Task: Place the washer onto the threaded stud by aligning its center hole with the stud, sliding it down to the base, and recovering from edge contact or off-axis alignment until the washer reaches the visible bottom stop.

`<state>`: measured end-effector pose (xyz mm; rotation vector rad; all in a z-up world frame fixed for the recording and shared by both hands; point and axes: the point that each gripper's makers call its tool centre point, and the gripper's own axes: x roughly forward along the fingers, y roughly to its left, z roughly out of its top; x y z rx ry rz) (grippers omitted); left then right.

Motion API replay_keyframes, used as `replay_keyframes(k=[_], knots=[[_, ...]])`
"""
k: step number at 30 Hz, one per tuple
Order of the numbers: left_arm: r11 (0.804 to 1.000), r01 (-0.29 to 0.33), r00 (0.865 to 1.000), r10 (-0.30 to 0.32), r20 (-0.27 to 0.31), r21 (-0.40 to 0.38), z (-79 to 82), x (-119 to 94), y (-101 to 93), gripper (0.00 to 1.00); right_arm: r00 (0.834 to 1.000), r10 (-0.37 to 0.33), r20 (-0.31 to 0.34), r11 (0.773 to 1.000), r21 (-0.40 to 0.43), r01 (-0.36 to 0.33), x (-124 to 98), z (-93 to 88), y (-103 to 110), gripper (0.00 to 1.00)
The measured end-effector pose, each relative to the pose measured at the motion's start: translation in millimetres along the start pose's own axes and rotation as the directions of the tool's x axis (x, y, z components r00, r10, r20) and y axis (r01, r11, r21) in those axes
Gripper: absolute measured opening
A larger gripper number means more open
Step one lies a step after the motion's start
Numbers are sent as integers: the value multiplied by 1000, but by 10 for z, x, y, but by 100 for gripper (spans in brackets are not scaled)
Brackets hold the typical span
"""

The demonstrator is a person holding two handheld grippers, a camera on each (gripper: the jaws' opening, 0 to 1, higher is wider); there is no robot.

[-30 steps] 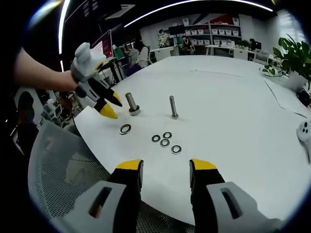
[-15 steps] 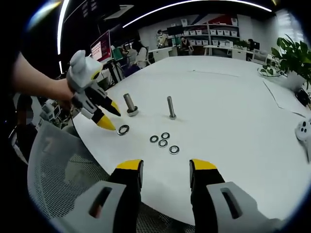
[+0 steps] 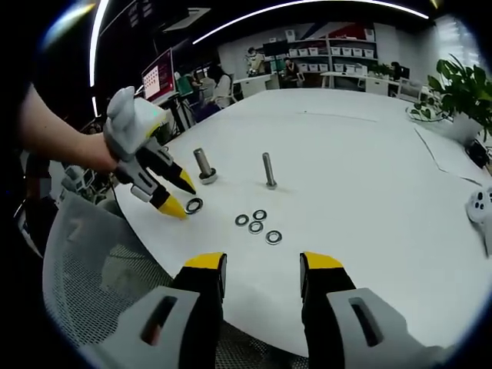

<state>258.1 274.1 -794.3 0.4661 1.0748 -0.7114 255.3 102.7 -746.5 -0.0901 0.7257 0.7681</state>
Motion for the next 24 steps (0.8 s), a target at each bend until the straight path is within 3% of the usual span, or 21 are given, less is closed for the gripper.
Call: replay_keyframes(k=[3,10,19,24], knots=[[995,-36,999,37,-7,93,8,2,53,29,1000,2,-1,1000,-4,-2,2,-1,1,41],[999,19,1000,-19,-9,50,13,34,-19,22,1000,1,-2,1000,-4,-1,4,-6,-1,41],[999,13,1000,-13,-6,41,-14,25,-10,21,1000,2,-5,1000,-4,-2,14,-17,0,41],[1000,8,1000,-7,-30,24,-127,-21,25,21,1000,5,-6,1000,-4,-5,16,-17,3,41]])
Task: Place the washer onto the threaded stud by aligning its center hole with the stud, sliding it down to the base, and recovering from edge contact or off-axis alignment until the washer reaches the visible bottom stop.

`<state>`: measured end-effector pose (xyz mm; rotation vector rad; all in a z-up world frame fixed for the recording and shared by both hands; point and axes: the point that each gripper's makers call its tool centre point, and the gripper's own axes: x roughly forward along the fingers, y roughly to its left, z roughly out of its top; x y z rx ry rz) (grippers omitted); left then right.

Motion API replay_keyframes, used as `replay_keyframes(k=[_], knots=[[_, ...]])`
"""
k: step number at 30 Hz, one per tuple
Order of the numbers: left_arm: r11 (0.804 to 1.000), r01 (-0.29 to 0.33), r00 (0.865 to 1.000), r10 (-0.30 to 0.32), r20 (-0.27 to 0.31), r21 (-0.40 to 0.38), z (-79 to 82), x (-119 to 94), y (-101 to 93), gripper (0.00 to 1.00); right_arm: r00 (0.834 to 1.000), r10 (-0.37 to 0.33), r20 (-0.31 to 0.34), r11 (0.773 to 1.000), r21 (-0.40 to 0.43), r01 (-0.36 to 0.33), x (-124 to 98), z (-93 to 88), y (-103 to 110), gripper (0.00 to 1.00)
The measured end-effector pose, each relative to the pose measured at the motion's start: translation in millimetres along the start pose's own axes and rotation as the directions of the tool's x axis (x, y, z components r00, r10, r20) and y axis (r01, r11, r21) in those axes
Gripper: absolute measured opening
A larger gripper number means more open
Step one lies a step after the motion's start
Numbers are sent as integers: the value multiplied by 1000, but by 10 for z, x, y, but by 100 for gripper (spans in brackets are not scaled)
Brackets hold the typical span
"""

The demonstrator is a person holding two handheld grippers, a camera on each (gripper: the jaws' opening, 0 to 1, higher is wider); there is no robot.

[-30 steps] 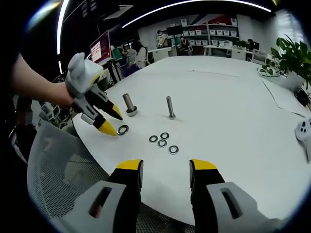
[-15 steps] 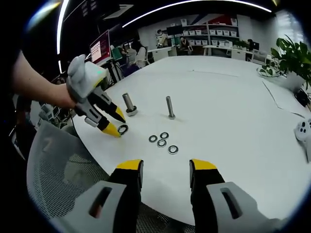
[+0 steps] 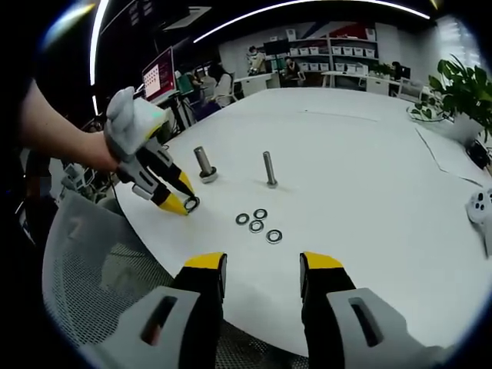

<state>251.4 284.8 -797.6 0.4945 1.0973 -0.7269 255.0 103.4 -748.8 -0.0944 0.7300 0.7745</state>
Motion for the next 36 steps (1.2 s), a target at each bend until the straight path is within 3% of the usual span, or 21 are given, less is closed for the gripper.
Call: replay_keyframes(k=[7,14,24,32,36], knots=[[1000,-5,999,4,-44,-12,-190,-74,65,21,1000,2,0,1000,-1,-2,-4,1,7,41],[1000,0,998,-1,-71,-1,-277,-116,94,21,1000,6,-1,1000,-1,-6,-5,-3,9,41],[999,22,989,-17,-146,34,-268,-118,79,24,1000,8,5,1000,2,-8,-8,11,3,41],[999,31,972,-22,-234,35,-264,-109,82,24,1000,7,8,1000,4,-7,-12,15,1,40],[999,38,973,-28,-228,39,-260,-104,107,23,1000,3,10,1000,9,-3,-16,19,-7,40]])
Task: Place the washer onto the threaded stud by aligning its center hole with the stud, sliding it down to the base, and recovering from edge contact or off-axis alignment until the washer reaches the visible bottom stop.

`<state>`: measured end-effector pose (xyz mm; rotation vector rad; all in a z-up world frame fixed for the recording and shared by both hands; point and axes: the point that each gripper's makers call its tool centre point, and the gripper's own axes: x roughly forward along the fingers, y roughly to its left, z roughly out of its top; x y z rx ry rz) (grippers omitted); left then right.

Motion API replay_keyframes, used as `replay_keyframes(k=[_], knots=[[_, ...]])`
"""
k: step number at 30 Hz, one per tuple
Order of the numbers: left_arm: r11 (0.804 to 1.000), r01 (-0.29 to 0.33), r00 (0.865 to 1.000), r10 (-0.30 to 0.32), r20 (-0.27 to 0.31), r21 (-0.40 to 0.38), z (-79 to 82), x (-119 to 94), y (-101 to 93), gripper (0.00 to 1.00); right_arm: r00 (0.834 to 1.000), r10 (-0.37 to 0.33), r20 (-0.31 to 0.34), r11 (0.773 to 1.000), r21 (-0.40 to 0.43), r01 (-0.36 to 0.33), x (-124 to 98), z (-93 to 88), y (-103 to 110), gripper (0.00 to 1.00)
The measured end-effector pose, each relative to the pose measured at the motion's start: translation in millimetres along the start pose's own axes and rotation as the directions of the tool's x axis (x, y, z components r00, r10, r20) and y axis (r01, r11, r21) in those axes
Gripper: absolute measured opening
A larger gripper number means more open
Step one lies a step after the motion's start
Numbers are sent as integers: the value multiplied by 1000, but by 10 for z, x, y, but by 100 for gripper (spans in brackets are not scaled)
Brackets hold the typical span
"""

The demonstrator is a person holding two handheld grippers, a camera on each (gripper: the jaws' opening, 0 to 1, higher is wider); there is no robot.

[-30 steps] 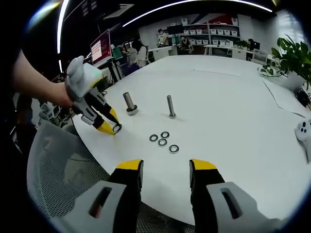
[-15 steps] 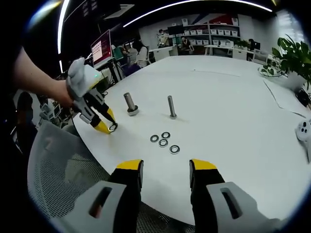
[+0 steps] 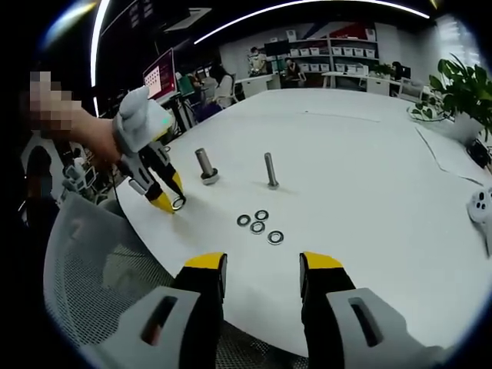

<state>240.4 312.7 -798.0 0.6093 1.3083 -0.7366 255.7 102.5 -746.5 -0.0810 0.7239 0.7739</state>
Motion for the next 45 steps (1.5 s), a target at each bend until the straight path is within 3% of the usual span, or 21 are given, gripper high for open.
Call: replay_keyframes(k=[15,18,34,45], knots=[[1000,-8,1000,9,10,-24,3,2,-5,19,1000,0,-3,1000,0,0,-1,-7,-2,40],[998,-7,999,9,48,-57,0,-3,3,19,1000,0,-2,1000,2,0,-2,-6,-5,40],[1000,-18,998,18,57,4,-29,-25,22,18,1000,2,-11,1000,-2,-2,6,-24,5,40],[999,-40,994,40,104,0,61,-251,153,18,1000,4,-8,1000,0,-4,8,-18,8,40]])
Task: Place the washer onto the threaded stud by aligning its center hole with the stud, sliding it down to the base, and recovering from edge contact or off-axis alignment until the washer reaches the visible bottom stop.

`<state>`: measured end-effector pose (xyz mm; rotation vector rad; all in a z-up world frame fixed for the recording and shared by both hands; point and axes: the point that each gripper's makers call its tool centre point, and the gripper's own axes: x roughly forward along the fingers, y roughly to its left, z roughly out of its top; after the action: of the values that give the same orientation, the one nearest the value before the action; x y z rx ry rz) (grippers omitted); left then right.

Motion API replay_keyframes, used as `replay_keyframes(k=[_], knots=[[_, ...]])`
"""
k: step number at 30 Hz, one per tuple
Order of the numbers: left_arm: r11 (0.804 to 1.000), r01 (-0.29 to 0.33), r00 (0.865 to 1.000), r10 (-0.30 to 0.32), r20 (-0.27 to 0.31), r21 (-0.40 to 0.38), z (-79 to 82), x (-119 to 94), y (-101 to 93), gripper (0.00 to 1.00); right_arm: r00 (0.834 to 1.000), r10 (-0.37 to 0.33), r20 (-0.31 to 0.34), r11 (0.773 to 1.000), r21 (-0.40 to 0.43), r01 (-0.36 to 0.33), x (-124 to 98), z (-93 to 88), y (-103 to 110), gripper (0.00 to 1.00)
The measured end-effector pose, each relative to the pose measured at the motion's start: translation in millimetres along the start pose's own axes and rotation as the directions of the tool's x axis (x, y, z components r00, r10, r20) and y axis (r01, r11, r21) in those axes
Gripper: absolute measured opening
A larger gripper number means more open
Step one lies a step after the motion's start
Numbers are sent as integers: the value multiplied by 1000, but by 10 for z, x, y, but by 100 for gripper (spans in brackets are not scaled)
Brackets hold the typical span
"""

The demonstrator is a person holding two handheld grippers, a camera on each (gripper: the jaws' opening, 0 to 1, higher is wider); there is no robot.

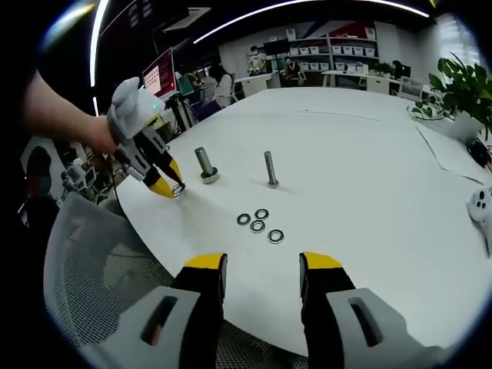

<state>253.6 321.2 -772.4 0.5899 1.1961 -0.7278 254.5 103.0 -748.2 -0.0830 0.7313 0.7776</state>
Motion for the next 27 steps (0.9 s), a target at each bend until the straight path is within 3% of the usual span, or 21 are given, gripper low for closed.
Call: replay_keyframes(k=[18,27], knots=[[996,-34,998,30,49,80,297,-399,243,18,1000,-5,4,1000,3,5,-2,5,-9,40],[992,-55,997,48,68,111,460,-403,362,18,1000,-9,6,1000,6,9,1,5,-17,40]])
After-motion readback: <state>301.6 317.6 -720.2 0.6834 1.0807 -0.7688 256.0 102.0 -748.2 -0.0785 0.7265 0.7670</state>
